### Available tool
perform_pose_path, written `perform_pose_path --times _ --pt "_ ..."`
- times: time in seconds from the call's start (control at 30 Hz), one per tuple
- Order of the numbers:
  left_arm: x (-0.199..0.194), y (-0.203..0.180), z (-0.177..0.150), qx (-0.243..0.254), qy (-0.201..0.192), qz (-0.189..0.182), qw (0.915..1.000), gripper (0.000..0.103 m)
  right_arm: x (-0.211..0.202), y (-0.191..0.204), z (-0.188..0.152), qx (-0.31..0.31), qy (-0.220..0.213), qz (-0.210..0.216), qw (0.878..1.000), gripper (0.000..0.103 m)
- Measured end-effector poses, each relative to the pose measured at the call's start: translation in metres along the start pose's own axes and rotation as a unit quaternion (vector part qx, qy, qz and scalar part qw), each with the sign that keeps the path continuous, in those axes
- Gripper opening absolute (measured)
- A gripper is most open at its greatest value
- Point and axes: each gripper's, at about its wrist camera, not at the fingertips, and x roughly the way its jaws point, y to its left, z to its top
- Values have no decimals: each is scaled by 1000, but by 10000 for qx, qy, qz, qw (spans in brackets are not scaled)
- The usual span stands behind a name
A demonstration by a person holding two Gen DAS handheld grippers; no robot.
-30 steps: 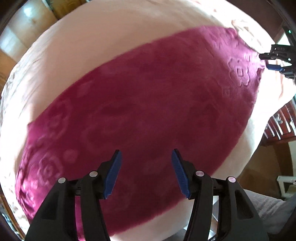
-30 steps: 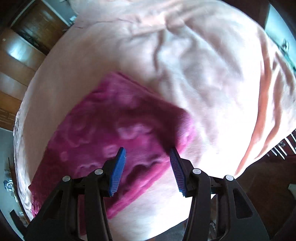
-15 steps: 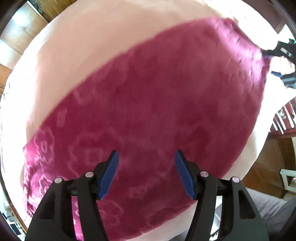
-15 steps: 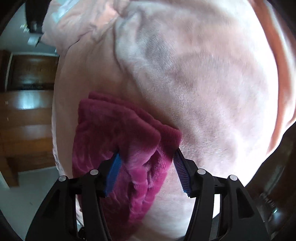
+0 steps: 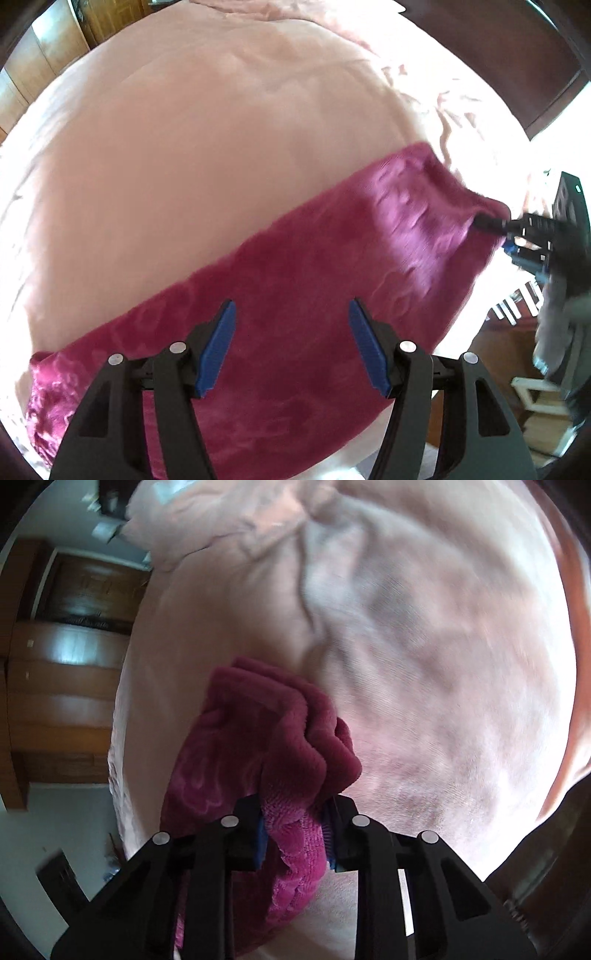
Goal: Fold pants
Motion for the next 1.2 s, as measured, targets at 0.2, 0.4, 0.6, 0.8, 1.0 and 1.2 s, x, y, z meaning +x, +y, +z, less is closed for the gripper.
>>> perform_pose_path --times 0.2,0.4,0.6,0.8,1.0,1.2 --pt "-23 -5 19 44 15 -277 9996 63 -26 58 -20 -1175 -322 -283 9922 23" --pt "-37 -14 49 38 -133 -883 9960 64 -36 119 -58 -2688 -580 -663 9592 23" --pt "-57 -10 64 -35 -230 -1692 9853 78 -29 166 -104 -3924 -656 -811 9139 23" --pt "-58 4 63 -260 229 -2189 9751 87 -23 186 -138 -4481 -541 -745 8892 23" --pt "-47 2 50 -128 732 -2376 9685 87 -20 205 -163 -4982 -519 -714 8626 23" --pt "-45 -2 35 156 1077 -2171 9701 87 -16 218 -192 -5384 -507 -623 8388 23"
